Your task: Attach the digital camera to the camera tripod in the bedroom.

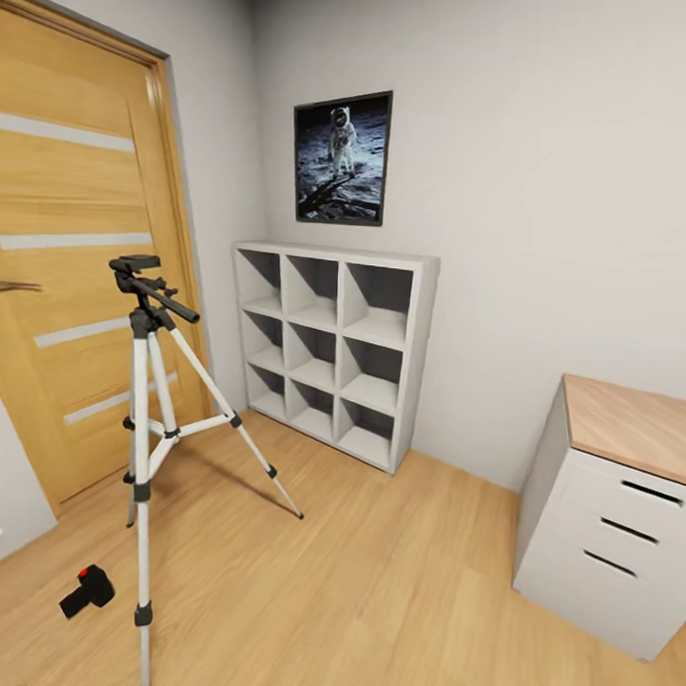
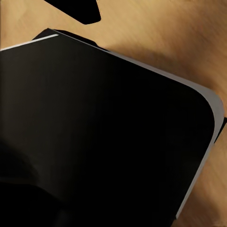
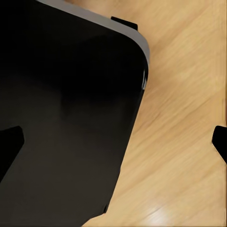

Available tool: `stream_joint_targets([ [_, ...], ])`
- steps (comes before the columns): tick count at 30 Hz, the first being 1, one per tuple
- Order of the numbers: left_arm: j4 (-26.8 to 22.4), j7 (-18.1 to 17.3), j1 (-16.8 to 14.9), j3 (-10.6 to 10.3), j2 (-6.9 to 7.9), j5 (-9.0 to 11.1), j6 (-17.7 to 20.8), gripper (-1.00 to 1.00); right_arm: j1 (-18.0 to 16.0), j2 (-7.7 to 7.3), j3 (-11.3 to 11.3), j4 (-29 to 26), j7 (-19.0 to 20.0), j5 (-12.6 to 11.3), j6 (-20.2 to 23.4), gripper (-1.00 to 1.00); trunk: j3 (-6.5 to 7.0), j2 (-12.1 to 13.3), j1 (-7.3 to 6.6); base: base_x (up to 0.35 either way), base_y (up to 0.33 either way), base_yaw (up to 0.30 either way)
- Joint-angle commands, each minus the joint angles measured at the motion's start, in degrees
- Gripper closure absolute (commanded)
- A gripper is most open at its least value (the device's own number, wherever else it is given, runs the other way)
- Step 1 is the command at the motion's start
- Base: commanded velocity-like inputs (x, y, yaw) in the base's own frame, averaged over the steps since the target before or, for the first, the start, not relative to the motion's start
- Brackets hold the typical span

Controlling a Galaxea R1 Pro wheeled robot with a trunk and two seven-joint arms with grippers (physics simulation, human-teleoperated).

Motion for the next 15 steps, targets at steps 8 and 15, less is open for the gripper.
stream_joint_targets([
  [8,-0.11,0.01,0.05,0.24,-0.09,0.14,-0.10,-1.00,-0.02,-0.17,0.16,-0.04,-0.02,0.33,-0.16,-1.00,-0.04,-0.02,0.00,0.000,0.000,0.279],
  [15,-0.11,0.01,0.06,0.28,-0.15,0.15,-0.13,-1.00,-0.02,-0.23,0.20,-0.05,-0.03,0.33,-0.18,-1.00,-0.04,-0.02,0.00,0.000,0.000,0.279],
])
